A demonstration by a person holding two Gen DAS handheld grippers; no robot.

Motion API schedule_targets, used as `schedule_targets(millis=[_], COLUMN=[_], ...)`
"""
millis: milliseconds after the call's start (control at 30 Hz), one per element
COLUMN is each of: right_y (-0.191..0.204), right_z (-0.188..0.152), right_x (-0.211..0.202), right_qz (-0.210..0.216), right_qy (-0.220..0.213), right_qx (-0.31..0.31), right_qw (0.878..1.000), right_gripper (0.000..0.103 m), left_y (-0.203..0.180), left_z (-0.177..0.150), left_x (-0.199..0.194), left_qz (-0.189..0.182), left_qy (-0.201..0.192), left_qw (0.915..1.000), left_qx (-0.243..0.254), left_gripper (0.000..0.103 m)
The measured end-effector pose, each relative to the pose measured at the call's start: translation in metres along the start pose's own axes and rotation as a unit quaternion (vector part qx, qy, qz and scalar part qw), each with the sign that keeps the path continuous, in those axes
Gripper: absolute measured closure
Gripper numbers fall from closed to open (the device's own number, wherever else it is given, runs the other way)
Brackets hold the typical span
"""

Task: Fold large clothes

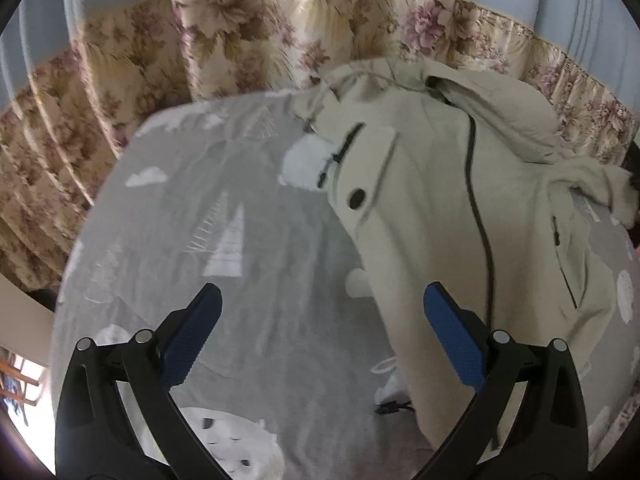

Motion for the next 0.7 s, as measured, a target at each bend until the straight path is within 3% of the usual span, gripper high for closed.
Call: schedule_targets(millis=[33,167,233,300,367,433,467,500,533,567,700], right_y=[0.015,0.080,0.150,0.213,0.254,0.282,0.294,0.305,0.313,0.321,0.314], right_z=[0.001,-0.001,-0.010,-0.023,-0.034,-0.044,-0.051,-0.054,-0.056,-0.059,-0.055], right_x=[-0.018,-0.089,-0.118,-0.133,-0.136,-0.133,-0.129,-0.122,-0.118,-0.120,-0.164], right_qz=[0.024,0.073,0.184,0.268,0.310,0.326,0.330,0.336,0.346,0.361,0.364], right_qy=[-0.024,-0.095,-0.112,-0.103,-0.085,-0.065,-0.050,-0.038,-0.031,-0.027,-0.086], right_qx=[0.009,-0.010,-0.036,-0.065,-0.084,-0.093,-0.101,-0.113,-0.123,-0.128,-0.150], right_qw=[0.999,0.993,0.976,0.956,0.943,0.939,0.937,0.934,0.929,0.923,0.915], right_gripper=[0.033,0.033,0.033,0.033,0.033,0.033,0.033,0.037,0.071,0.089,0.095], left_y=[-0.002,-0.019,-0.036,-0.051,-0.064,-0.071,-0.073,-0.073,-0.071,-0.070,-0.066], left_z=[-0.001,-0.008,-0.014,-0.019,-0.023,-0.025,-0.023,-0.020,-0.017,-0.013,-0.006], left_x=[0.002,0.015,0.021,0.028,0.036,0.043,0.043,0.042,0.039,0.034,-0.002], left_qz=[-0.003,-0.020,-0.043,-0.051,-0.046,-0.047,-0.050,-0.052,-0.063,-0.085,-0.122], left_qy=[0.003,0.016,0.021,0.020,0.020,0.030,0.029,0.025,0.026,0.029,0.005], left_qw=[1.0000,0.9996,0.9987,0.9980,0.9977,0.9976,0.9978,0.9979,0.9975,0.9960,0.9921], left_qx=[0.000,0.010,0.019,0.031,0.045,0.039,0.034,0.029,0.016,-0.003,-0.027], left_gripper=[0.003,0.003,0.003,0.005,0.025,0.065,0.074,0.091,0.100,0.100,0.103])
Point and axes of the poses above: each gripper's, at about its wrist camera, not at the fingertips, and x roughly the way its jaws point, y to its left, z to its top, the point moved 10 cm from there along x, roughly the way its jaws point, and after that the axes turned 13 degrees about -x, right-handed, at the moved point
